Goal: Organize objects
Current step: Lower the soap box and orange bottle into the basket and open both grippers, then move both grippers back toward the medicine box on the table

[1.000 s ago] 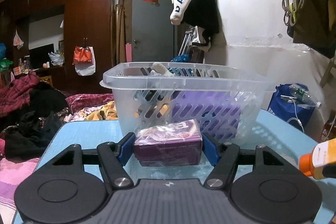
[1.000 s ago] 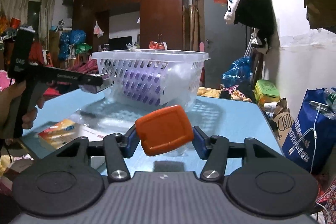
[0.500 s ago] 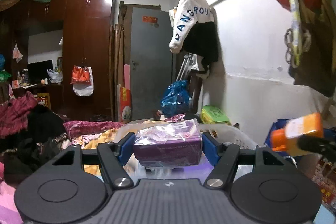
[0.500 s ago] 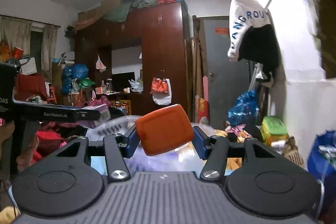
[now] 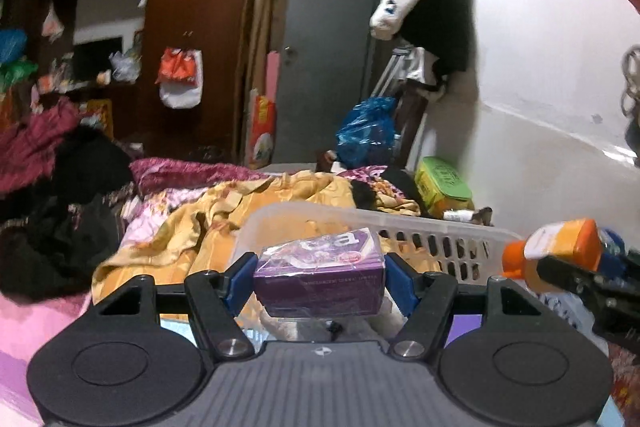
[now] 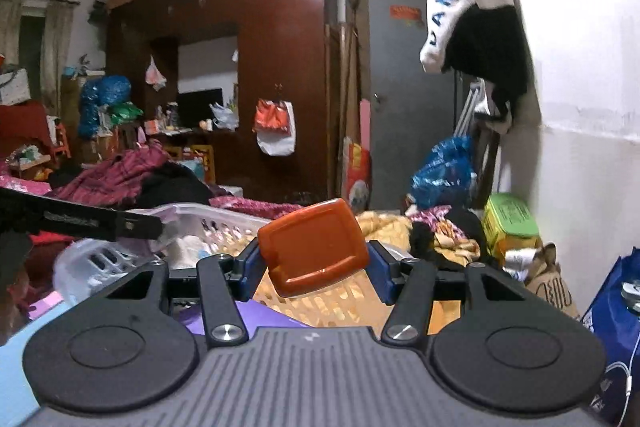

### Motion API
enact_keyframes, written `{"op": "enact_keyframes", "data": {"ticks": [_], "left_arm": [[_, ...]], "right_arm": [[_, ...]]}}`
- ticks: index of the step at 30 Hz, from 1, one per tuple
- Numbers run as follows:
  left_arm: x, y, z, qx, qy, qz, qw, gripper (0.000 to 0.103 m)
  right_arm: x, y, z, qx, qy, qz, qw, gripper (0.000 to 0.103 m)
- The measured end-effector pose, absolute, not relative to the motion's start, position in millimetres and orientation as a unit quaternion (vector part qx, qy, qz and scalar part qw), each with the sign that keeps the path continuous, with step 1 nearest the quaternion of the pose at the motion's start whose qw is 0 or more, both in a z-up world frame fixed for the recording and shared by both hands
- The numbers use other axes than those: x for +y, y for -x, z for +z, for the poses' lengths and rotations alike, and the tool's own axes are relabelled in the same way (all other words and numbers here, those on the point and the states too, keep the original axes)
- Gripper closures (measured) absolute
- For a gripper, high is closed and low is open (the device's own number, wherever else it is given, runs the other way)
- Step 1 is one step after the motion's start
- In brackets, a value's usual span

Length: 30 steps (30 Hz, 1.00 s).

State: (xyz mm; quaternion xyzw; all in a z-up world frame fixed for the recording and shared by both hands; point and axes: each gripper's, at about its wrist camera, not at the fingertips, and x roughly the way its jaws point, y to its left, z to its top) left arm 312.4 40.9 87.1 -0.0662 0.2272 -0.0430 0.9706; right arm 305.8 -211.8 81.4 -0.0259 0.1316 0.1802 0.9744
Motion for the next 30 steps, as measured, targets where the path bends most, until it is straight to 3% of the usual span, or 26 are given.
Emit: {"op": "enact_keyframes", "data": {"ticks": [5, 7, 12, 15, 20, 24, 30], "left_arm": [[46.3, -313.2, 81.2, 0.235, 0.080, -0.059, 0.967, 0.027], [43.4, -314.1, 79.6, 0.237, 0.074, -0.063, 0.967, 0.016], [31.9, -295.9, 85.0, 0.208, 0.031, -0.055, 0.976, 0.002], [29.0, -279.5, 93.5, 0.186, 0.016, -0.050, 0.981, 0.000], [29.4, -239.9, 99.3, 0.146, 0.010, -0.066, 0.987, 0.000], [32.7, -197.0, 81.0, 0.136, 0.008, -0.096, 0.986, 0.000], [45.1, -137.1, 28.1, 0.133, 0.020, -0.119, 0.984, 0.000]], "right_arm": [[-210.9, -302.6, 76.7, 0.143, 0.026, 0.181, 0.973, 0.046], [-210.2, -305.9, 75.8, 0.153, 0.031, 0.179, 0.971, 0.045], [-209.6, -308.1, 75.0, 0.164, 0.031, 0.159, 0.973, 0.044], [-213.1, -306.9, 78.2, 0.155, 0.026, 0.154, 0.976, 0.024], [-225.2, -293.0, 90.1, 0.125, 0.009, 0.155, 0.980, 0.020], [-242.5, -257.6, 98.0, 0.087, -0.021, 0.165, 0.982, 0.000], [-272.8, -194.7, 60.0, 0.109, -0.042, 0.223, 0.968, 0.000]]}}
